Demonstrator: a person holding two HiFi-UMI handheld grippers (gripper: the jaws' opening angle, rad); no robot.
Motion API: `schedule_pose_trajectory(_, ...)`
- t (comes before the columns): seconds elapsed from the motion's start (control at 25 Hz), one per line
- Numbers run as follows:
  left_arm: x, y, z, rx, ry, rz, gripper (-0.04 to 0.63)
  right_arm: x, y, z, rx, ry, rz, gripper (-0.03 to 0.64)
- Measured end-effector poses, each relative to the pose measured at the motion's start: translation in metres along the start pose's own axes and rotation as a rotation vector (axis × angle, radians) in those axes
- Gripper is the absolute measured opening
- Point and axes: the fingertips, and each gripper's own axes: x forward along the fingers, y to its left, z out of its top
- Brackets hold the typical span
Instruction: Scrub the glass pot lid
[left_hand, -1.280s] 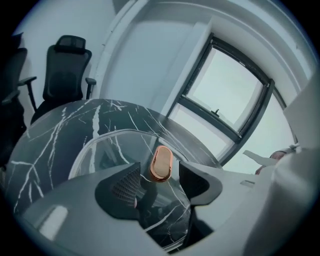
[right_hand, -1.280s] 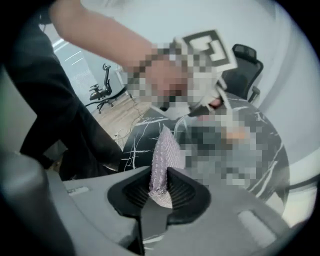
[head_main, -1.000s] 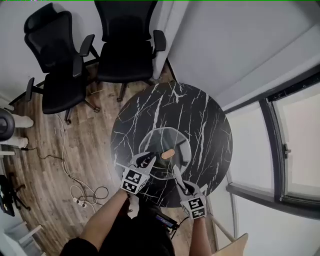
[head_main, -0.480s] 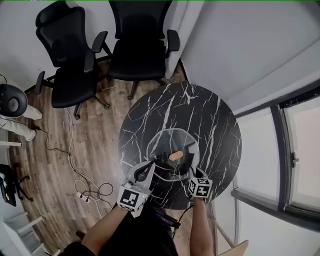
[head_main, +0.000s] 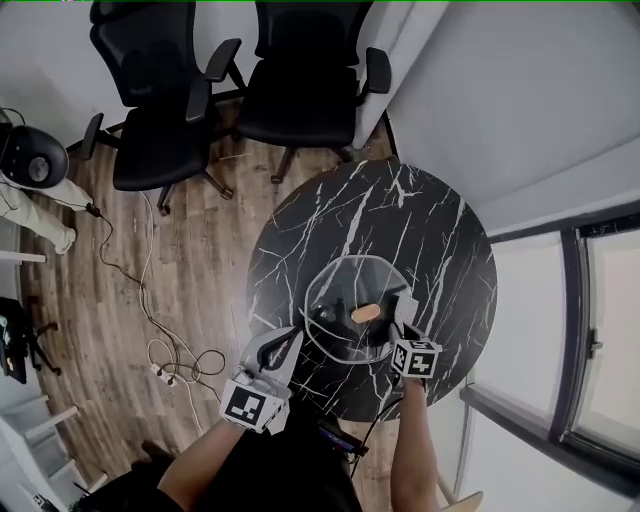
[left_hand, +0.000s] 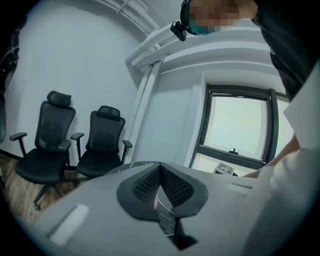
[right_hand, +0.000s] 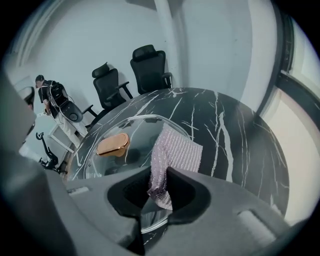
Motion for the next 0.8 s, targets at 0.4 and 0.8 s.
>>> schedule_pose_trajectory(0.4,-0.006,0.020,0.013,-0.017,-0.040,0.020,0.000,0.034,0.006,0.059,-0.131,0.069,0.065,0.075)
schedule_pose_trajectory(0.8,-0.020,0.030,0.006,-0.003,-0.003,0.045,0.000,0.050,0.028,0.082,-0.260,0.133,0.118,0.077)
